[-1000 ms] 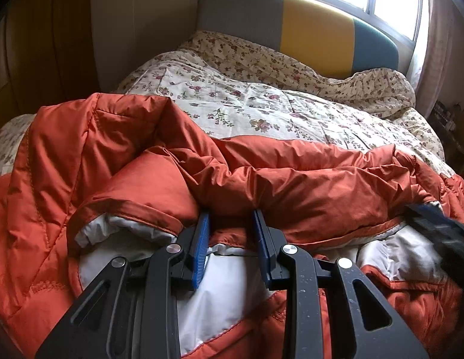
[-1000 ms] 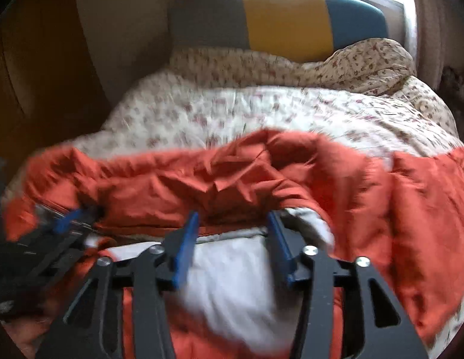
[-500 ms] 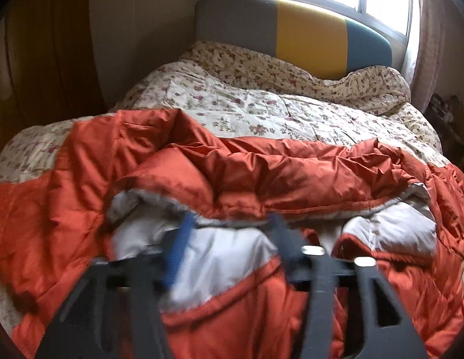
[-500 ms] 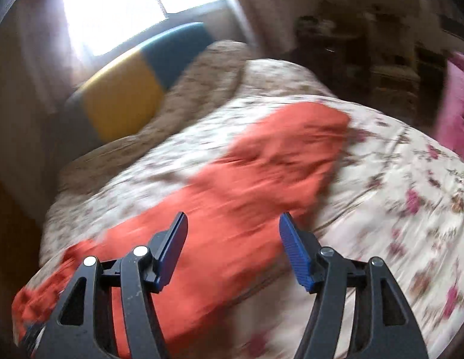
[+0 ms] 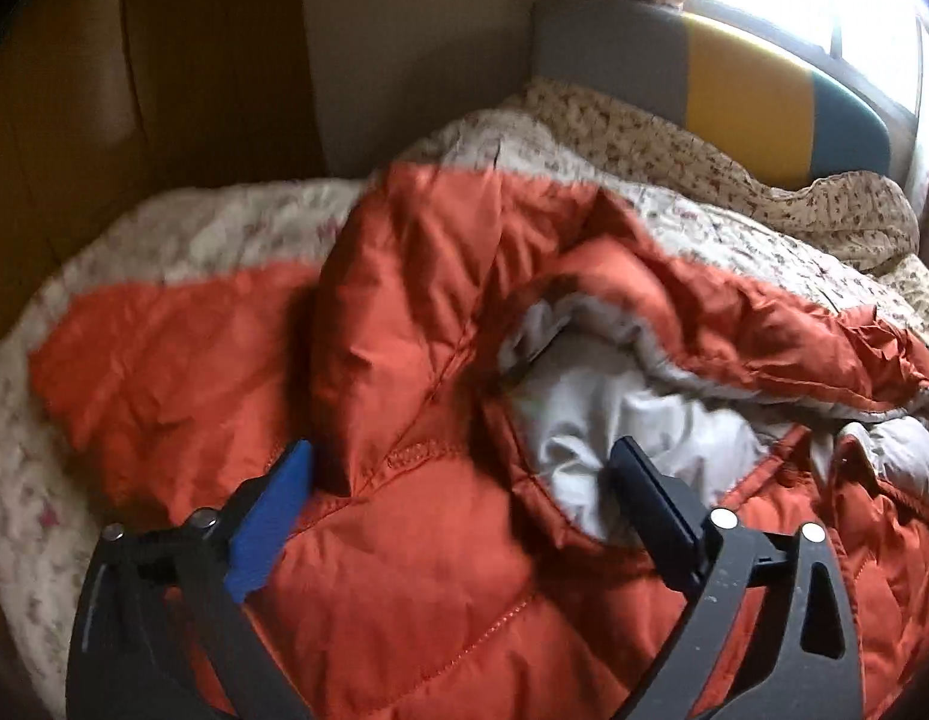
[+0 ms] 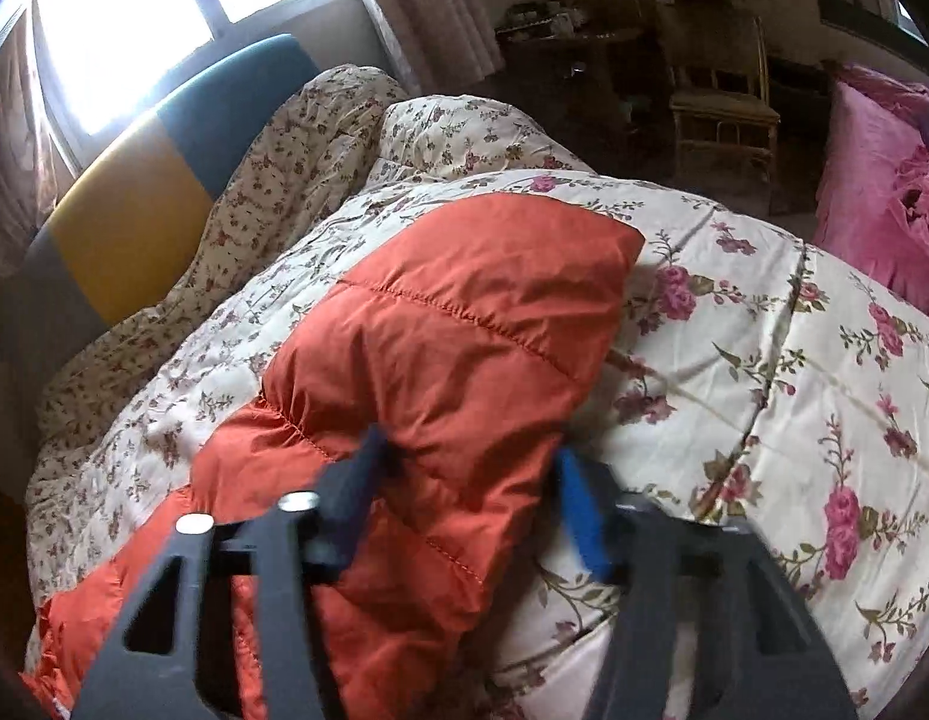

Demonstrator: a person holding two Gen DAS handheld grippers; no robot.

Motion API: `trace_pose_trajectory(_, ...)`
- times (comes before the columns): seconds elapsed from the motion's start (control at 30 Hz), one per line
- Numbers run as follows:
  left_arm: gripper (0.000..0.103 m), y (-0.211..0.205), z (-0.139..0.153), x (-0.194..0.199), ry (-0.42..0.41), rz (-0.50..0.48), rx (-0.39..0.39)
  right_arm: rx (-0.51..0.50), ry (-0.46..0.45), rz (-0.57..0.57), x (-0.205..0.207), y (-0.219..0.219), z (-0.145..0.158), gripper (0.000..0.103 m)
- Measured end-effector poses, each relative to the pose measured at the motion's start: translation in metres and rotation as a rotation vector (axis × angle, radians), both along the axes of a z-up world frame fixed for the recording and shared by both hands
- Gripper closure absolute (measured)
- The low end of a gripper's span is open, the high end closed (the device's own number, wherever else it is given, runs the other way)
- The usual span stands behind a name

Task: Fold large clothes

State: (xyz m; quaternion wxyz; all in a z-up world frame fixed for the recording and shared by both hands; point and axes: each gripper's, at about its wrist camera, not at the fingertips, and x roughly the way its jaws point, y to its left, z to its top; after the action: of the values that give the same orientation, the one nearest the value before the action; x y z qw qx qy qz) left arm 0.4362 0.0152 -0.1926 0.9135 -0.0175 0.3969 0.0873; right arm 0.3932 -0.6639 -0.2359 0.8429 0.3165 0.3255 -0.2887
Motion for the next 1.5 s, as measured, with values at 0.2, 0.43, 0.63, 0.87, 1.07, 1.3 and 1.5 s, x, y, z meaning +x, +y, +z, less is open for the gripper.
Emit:
trace_pose_trajectory(0.2, 0.003, 0.000, -0.003, 0.003, 0.026, 0.002, -0.003, -0.109, -0.088, 0.073, -0.006, 0.023, 0.025, 0.095)
trace_pose_trajectory(0.43, 0.003, 0.001, -0.007, 0.004, 0.031, 0.000, -0.022, -0.346, -0.146, 0.257, -0.015, 0.100, 0.068, 0.096)
trace_pose_trajectory(0.63, 0.003, 0.002, -0.008, 0.004, 0.031, 0.000, -0.026, -0.510, -0.161, 0.463, -0.022, 0.191, 0.091, 0.096)
trace_pose_trajectory(0.87, 0.003, 0.005, -0.009, 0.004, 0.028, -0.002, -0.036, -0.630, -0.210, 0.695, -0.022, 0.298, 0.102, 0.096)
trace_pose_trajectory(1.07, 0.003, 0.005, 0.000, -0.001, -0.001, 0.012, -0.027, -0.768, -0.233, 0.913, -0.029, 0.387, 0.092, 0.096)
trace_pose_trajectory(1.3, 0.003, 0.025, 0.023, -0.024, -0.065, 0.100, -0.001, -0.976, -0.276, 1.176, -0.047, 0.479, 0.061, 0.097)
trace_pose_trajectory(1.5, 0.003, 0.071, 0.028, -0.043, -0.082, 0.219, -0.136, -1.030, -0.279, 1.337, -0.051, 0.518, 0.037, 0.097)
